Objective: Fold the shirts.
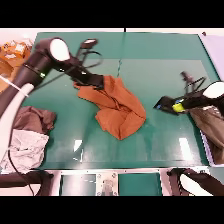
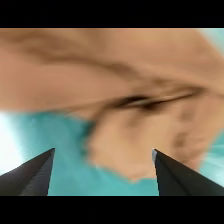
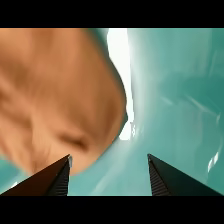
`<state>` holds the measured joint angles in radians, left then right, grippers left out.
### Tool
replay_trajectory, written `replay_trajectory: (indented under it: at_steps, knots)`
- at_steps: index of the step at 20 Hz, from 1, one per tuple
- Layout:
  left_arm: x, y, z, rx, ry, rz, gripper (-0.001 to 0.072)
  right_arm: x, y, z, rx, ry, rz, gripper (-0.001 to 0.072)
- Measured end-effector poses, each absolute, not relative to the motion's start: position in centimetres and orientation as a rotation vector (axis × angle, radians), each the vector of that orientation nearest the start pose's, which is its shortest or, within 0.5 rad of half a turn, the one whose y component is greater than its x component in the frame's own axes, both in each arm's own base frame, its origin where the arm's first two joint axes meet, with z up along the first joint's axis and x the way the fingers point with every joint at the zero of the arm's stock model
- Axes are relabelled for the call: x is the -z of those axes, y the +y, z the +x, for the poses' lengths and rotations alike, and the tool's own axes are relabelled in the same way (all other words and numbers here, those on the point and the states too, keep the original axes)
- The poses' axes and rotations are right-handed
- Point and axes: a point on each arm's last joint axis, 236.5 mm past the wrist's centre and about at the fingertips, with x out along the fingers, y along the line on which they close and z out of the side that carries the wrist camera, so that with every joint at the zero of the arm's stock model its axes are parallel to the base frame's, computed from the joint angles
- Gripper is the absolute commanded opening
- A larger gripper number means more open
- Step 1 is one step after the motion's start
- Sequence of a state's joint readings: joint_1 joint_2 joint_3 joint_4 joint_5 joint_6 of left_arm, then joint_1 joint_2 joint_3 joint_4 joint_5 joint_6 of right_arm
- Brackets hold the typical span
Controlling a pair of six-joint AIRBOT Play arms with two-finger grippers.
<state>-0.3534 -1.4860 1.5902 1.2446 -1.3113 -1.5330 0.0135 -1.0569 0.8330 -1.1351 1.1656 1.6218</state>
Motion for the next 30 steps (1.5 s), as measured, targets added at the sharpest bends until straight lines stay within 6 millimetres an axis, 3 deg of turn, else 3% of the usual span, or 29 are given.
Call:
replay_trajectory:
  at_steps: [2,5,9,12,14,15,18,21,24,26,30]
  knots:
    - [-6.8,-18.5,40.5,0.472,1.279,-0.058,0.0705,3.1,12.7,27.0,-0.235,1.446,0.434,0.0546]
    - [-4.9,-14.3,40.7,0.381,1.336,-0.106,0.0705,5.9,16.5,24.2,-0.271,1.503,0.423,0.0546]
    - [-2.7,-12.4,40.6,0.331,1.368,-0.144,0.0705,9.0,20.1,22.6,-0.279,1.572,0.478,0.0546]
    - [-1.9,-11.9,40.6,0.318,1.371,-0.150,0.0705,10.3,22.3,22.2,-0.296,1.608,0.554,0.0529]
    - [-1.7,-11.6,40.7,0.313,1.367,-0.152,0.0705,11.0,22.6,23.4,-0.297,1.564,0.566,0.0029]
    - [-1.6,-11.6,40.8,0.312,1.362,-0.152,0.0705,11.1,22.6,24.1,-0.301,1.545,0.569,0.0013]
    - [-1.5,-11.6,41.3,0.308,1.344,-0.156,0.0705,10.7,20.8,27.5,-0.299,1.452,0.556,0.0013]
    - [-0.9,-12.3,41.9,0.319,1.327,-0.195,0.0705,10.2,16.2,29.6,-0.243,1.449,0.551,0.0012]
    - [1.6,-13.6,42.1,0.345,1.323,-0.261,0.0705,10.2,10.6,30.1,-0.157,1.477,0.584,0.0013]
    - [4.0,-14.7,41.9,0.368,1.335,-0.320,0.0705,10.1,8.0,30.1,-0.120,1.480,0.606,0.0013]
    - [8.0,-17.3,41.6,0.431,1.351,-0.455,0.0704,10.1,6.0,30.0,-0.105,1.484,0.615,0.0012]
